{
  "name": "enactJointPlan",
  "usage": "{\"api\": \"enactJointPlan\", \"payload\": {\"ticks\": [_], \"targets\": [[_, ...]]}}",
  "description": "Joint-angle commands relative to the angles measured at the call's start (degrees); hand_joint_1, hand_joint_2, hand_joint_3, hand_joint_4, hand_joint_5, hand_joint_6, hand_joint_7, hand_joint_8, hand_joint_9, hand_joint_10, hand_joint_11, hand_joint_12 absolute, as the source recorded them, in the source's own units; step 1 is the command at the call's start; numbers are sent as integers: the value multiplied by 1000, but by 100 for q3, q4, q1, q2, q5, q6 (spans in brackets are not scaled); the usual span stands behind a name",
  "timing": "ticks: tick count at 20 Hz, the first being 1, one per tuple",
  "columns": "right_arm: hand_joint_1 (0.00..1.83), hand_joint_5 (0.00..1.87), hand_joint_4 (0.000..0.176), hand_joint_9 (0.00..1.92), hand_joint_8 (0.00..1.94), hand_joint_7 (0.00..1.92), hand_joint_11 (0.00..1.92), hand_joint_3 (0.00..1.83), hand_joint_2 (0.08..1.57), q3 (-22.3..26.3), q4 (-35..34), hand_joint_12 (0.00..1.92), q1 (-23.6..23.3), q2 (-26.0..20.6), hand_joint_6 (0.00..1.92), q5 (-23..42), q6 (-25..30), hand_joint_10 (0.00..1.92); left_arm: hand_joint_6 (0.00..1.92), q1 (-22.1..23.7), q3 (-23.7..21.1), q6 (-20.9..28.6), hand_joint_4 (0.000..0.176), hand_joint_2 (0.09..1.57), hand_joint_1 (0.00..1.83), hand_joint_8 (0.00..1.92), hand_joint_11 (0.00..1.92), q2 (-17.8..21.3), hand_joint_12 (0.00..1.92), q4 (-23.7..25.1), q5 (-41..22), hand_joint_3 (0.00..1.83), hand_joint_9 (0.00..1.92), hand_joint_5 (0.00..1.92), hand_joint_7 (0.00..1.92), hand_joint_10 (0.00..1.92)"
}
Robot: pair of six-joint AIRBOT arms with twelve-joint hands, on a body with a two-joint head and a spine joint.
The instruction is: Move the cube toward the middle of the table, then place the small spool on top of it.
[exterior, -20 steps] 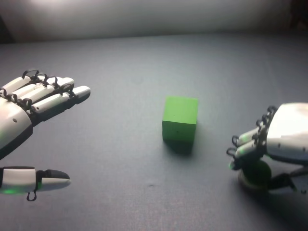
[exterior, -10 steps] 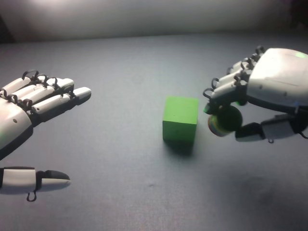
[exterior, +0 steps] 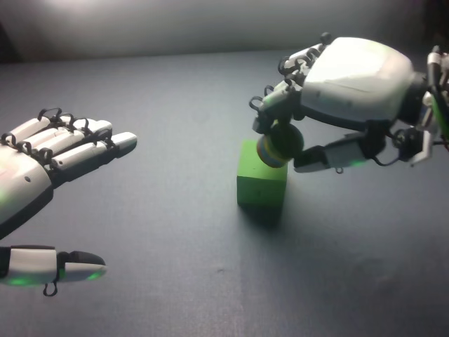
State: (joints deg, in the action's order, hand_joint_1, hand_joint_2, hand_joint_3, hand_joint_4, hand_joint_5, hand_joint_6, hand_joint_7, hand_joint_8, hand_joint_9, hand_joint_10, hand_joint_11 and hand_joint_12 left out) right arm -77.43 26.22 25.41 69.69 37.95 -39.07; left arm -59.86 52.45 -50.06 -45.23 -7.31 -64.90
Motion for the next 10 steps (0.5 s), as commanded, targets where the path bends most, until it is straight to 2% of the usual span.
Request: {"api": "enactJointPlan", "payload": {"ticks": [1, 2, 3, 4, 5, 7, 8, 9, 10], "targets": [[1229, 1011, 12, 1003, 865, 1086, 528, 4, 1086, -38, -143, 1390, -118, 28, 888, 524, -28, 511, 0, 61, 35, 19, 143, 904, 764, 0, 0, 3, 440, -25, -641, 0, 140, 137, 125, 2], [1214, 967, 29, 955, 926, 1023, 461, 3, 1111, -77, -115, 1395, -141, 95, 1001, 454, -30, 492, 0, 69, 41, 22, 146, 907, 774, 0, 0, -3, 414, -18, -641, 1, 130, 127, 115, 1], [1230, 984, 16, 996, 870, 1074, 519, 0, 1096, -97, -104, 1406, -142, 140, 952, 387, -62, 494, 0, 78, 44, 23, 153, 914, 773, 0, 0, -7, 377, -12, -642, 2, 107, 100, 95, 0], [1351, 968, 0, 912, 759, 1115, 543, 0, 1092, -99, -104, 1374, -142, 163, 945, 332, -114, 1054, 0, 85, 47, 23, 171, 909, 765, 0, 0, -9, 370, -9, -642, 0, 101, 83, 87, 0], [1370, 963, 0, 932, 769, 1106, 629, 0, 1090, -98, -104, 1364, -142, 190, 906, 254, -191, 1178, 0, 87, 47, 23, 175, 903, 789, 0, 0, -11, 350, -8, -651, 0, 97, 82, 87, 0], [1372, 967, 0, 959, 784, 1088, 723, 0, 1088, -107, -105, 1281, -142, 228, 900, 159, -281, 1170, 0, 86, 46, 28, 176, 899, 802, 1, 0, -12, 352, -8, -652, 0, 96, 83, 90, 2], [1381, 976, 0, 987, 795, 1097, 732, 0, 1080, -112, -105, 1356, -142, 236, 813, 138, -295, 1176, 0, 86, 46, 31, 176, 900, 814, 1, 0, -15, 303, -8, -650, 0, 79, 83, 83, 3], [1285, 996, 0, 968, 891, 1112, 740, 3, 1078, -113, -105, 1410, -142, 236, 808, 116, -304, 903, 0, 86, 46, 35, 176, 899, 821, 1, 0, -17, 325, -8, -650, 0, 88, 82, 86, 5], [1263, 987, 0, 990, 904, 1117, 736, 0, 1082, -113, -105, 1374, -142, 236, 828, 98, -312, 730, 2, 86, 47, 41, 176, 899, 818, 2, 0, -19, 329, -9, -652, 0, 88, 86, 89, 4]]}}
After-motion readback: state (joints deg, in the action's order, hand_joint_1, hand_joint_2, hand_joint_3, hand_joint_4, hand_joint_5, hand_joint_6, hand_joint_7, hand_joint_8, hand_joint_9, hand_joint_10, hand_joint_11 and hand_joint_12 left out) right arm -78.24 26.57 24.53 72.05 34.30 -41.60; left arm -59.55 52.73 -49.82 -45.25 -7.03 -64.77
